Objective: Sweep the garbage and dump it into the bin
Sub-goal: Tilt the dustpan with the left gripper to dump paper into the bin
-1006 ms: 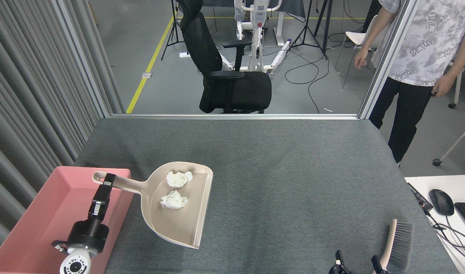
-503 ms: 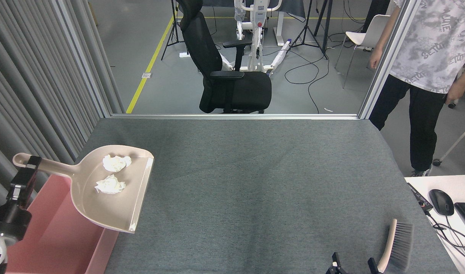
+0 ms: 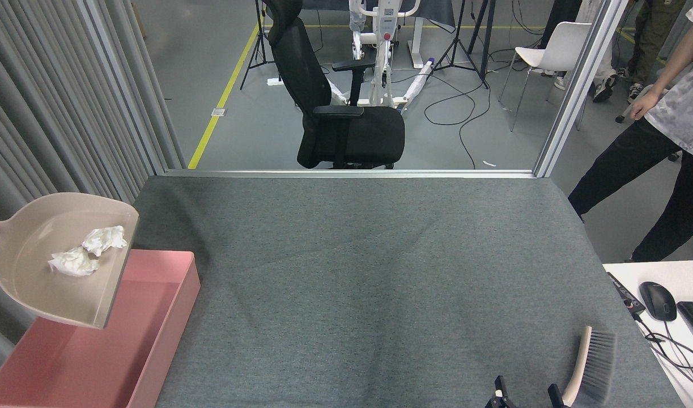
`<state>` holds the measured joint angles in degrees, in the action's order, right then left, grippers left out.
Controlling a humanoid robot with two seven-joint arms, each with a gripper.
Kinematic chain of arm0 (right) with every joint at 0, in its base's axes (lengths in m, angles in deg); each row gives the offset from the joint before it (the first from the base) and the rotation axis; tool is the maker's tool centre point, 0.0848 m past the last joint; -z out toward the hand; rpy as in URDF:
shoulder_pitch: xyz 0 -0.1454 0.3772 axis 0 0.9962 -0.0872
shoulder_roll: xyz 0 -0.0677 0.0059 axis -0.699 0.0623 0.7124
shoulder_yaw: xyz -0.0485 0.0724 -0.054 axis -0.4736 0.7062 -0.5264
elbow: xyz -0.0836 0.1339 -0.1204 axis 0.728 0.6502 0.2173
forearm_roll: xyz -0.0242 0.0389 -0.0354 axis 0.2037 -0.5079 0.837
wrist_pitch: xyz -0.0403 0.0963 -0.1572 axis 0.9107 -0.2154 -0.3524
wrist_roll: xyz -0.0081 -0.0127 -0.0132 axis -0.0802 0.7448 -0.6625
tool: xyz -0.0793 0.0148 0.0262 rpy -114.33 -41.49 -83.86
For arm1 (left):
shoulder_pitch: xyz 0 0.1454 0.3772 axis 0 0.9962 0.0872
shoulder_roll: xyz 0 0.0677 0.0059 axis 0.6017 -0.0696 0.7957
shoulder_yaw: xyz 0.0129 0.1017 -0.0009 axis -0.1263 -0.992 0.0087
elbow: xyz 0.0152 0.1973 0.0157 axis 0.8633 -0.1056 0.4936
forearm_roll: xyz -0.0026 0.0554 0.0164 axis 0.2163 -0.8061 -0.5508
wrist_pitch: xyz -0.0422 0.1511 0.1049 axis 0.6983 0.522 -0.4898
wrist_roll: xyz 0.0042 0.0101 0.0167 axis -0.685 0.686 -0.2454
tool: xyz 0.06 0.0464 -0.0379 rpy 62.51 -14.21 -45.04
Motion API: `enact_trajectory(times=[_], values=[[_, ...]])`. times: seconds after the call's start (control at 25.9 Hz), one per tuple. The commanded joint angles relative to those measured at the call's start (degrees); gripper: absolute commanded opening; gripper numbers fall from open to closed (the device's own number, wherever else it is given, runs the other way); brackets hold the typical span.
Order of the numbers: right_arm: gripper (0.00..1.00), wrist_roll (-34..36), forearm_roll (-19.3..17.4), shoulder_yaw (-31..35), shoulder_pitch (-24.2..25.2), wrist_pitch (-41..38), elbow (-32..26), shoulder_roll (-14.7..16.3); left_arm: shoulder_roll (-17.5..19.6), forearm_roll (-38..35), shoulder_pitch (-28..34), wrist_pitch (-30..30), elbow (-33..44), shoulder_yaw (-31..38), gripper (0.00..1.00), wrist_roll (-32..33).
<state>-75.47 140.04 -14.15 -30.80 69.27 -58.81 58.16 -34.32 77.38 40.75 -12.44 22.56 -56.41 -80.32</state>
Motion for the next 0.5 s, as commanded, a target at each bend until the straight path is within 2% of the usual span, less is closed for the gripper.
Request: enact_trajectory(times=[0.0, 0.19, 0.46], values=[[0.98, 0.1, 0.0, 0.0, 0.0, 0.0, 0.0, 0.0, 2.5, -1.3, -1.9, 3.4, -5.1, -0.1, 0.00, -0.1], [0.98, 0.1, 0.0, 0.1, 0.4, -0.1, 0.0, 0.0, 3.0, -8.3, -6.8, 8.3, -12.9, -0.1, 0.00, -0.3], [0.98, 0.1, -0.1, 0.3, 0.4, 0.0, 0.0, 0.0, 3.0, -8.4, -7.7, 8.6, -12.9, 0.0, 0.00, -0.3]])
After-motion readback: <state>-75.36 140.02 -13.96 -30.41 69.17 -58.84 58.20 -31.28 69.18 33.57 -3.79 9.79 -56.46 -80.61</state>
